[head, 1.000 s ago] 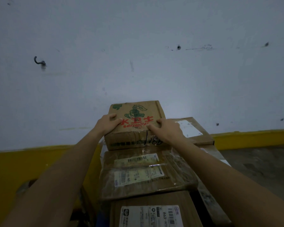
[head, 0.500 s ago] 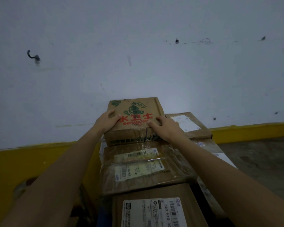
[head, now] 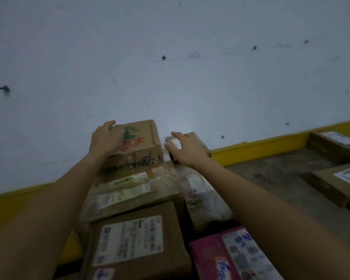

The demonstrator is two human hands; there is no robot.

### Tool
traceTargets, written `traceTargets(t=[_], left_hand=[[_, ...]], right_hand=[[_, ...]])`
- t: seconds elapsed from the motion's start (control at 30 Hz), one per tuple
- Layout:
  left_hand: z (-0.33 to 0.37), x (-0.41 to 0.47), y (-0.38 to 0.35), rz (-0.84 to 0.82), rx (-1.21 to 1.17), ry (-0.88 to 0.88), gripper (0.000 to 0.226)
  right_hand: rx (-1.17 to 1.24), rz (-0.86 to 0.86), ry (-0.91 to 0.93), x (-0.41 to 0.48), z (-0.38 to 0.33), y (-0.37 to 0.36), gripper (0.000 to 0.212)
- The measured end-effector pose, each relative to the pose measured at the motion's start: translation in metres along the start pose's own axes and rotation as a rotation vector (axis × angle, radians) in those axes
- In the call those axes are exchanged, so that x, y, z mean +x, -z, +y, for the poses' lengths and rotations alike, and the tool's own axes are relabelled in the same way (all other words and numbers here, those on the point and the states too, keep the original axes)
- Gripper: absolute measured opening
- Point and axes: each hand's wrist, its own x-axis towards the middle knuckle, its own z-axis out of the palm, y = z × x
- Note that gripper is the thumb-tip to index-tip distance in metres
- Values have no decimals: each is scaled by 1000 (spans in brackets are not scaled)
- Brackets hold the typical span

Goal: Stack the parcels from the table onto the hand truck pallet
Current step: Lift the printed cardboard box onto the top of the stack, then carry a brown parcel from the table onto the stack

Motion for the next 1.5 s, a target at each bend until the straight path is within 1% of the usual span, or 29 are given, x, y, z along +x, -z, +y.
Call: traceTargets(t=[0.07,0.17,0.33,0.5,0.67,0.77,0.87,1.03,1.2,1.3,1.5], left_hand=[[36,-24,-17,-11,-36,-18,53],[101,-66,-55,-17,-162,-42,50],[201,-138,-131,-97,-241,-84,53],[287,-187,-204,-237,-275,-95,53],[348,-212,-267,-371,-276,-86,54],[366,-208,-294,-417,-261,-76,56],[375,-192,-319,-423,-244,-65,56],[387,-173,-365,-456,-222,-69,56],[393,-162,-410,-533,-179,-53,58],[398,-155,-438,-538,-165,-45,58],[406,-153,-501,-581,-87,19,55]], right_hand=[[5,19,15,-23,23,30,60],[-16,30,38,-62,65,80,59],[-49,39,-17,-134,149,165,58],[-93,81,-74,-187,227,238,57],[-99,65,-188,-205,291,277,60],[-83,61,-244,-204,315,288,61],[-81,74,-291,-199,338,298,62],[-130,57,-405,-186,386,310,63],[-188,15,-509,-169,443,324,63],[-204,-8,-566,-153,481,332,63],[-265,-119,-659,-122,547,337,63]])
